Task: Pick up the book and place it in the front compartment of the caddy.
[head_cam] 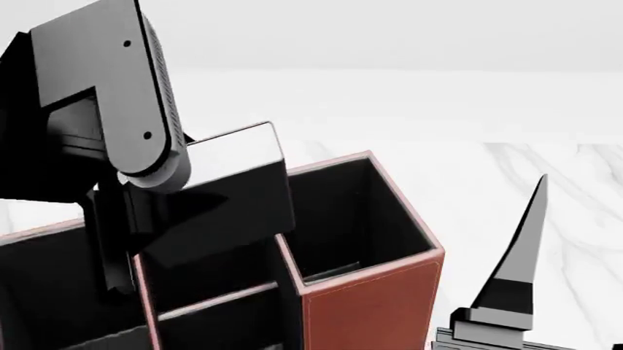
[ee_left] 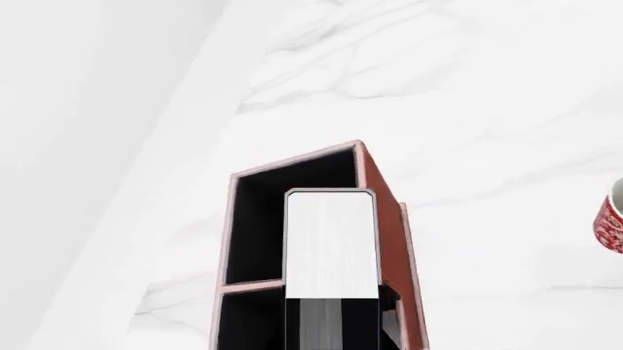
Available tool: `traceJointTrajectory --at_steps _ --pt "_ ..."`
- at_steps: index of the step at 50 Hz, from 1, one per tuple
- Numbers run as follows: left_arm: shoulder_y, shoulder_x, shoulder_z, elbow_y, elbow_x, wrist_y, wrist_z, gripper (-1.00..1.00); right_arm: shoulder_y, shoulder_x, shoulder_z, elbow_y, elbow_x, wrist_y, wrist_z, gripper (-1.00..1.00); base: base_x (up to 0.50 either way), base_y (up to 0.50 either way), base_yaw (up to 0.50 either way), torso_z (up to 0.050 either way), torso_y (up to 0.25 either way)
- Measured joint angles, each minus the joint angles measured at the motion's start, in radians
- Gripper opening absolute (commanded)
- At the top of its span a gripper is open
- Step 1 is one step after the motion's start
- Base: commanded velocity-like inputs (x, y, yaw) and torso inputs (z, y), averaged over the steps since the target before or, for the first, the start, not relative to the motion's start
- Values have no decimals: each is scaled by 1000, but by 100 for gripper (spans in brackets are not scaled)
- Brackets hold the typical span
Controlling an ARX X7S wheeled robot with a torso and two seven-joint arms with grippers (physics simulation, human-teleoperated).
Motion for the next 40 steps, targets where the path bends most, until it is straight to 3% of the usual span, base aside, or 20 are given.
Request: traceJointTrajectory --at_steps 18,40 --pt "-34 22 99 -132 102 36 49 -100 -10 16 9 3 9 -20 12 100 0 0 0 0 1" --pt "38 1 207 -148 204 166 92 -100 -14 24 3 12 9 -37 17 100 0 0 0 1 1"
